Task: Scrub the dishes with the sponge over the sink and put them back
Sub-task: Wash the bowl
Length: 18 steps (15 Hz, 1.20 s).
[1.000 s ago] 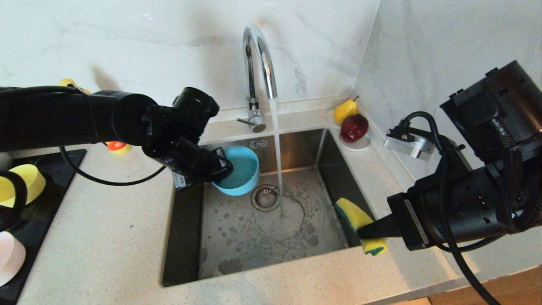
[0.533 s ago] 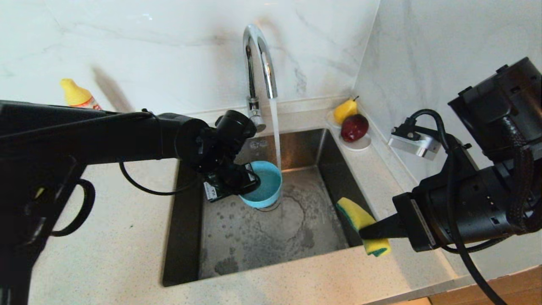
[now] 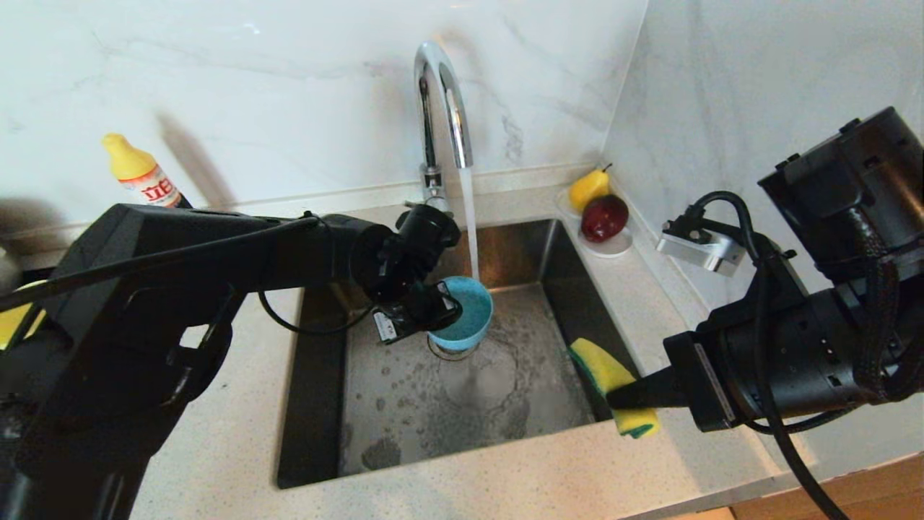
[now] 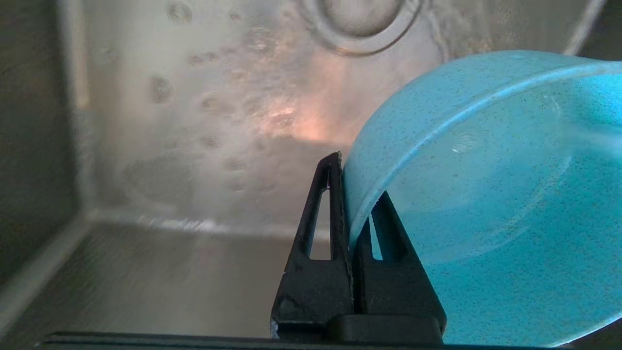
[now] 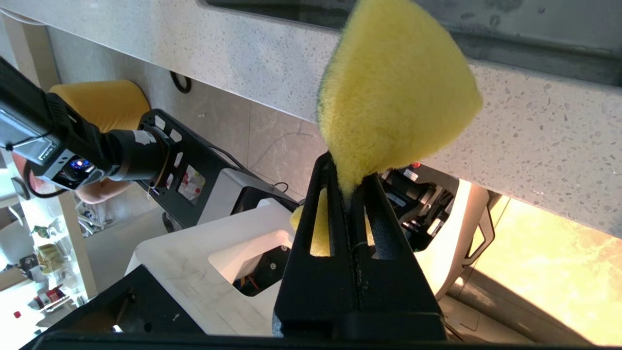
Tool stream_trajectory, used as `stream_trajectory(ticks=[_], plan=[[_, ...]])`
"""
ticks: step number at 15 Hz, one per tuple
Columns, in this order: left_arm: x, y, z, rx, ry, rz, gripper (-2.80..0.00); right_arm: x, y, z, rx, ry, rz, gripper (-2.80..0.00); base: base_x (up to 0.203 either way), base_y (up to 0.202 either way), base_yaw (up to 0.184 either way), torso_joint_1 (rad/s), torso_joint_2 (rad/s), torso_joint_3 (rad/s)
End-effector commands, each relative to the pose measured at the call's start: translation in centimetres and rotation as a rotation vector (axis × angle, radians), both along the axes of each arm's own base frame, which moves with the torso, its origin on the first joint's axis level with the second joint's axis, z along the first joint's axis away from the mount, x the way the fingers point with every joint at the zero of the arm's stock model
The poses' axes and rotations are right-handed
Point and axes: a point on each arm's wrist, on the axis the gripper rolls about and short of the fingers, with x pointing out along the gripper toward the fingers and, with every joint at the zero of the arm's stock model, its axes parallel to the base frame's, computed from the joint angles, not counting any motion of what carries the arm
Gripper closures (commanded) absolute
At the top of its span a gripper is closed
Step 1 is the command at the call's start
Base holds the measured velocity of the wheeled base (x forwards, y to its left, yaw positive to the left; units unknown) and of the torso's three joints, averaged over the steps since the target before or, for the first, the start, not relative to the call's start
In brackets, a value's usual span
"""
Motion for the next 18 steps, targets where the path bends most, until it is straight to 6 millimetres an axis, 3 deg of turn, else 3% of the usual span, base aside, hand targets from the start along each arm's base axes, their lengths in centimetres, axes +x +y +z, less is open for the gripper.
stream_trajectory(ticks=[1, 15, 18], plan=[[0.8, -0.4, -0.9, -0.013, -0.021, 0.004, 0.00, 0.0, 0.1, -0.2, -0.004, 0.009, 0.000, 0.00, 0.000, 0.000, 0.000, 0.000, 0.00, 0.000], [0.4, -0.9, -1.1, -0.022, -0.007, 0.004, 0.00, -0.5, -0.5, 0.1, 0.008, -0.004, -0.001, 0.00, 0.000, 0.000, 0.000, 0.000, 0.00, 0.000], [-0.4, -0.4, 0.9, -0.037, -0.032, 0.006, 0.00, -0.6, -0.6, 0.1, 0.007, -0.005, 0.001, 0.00, 0.000, 0.000, 0.000, 0.000, 0.00, 0.000]])
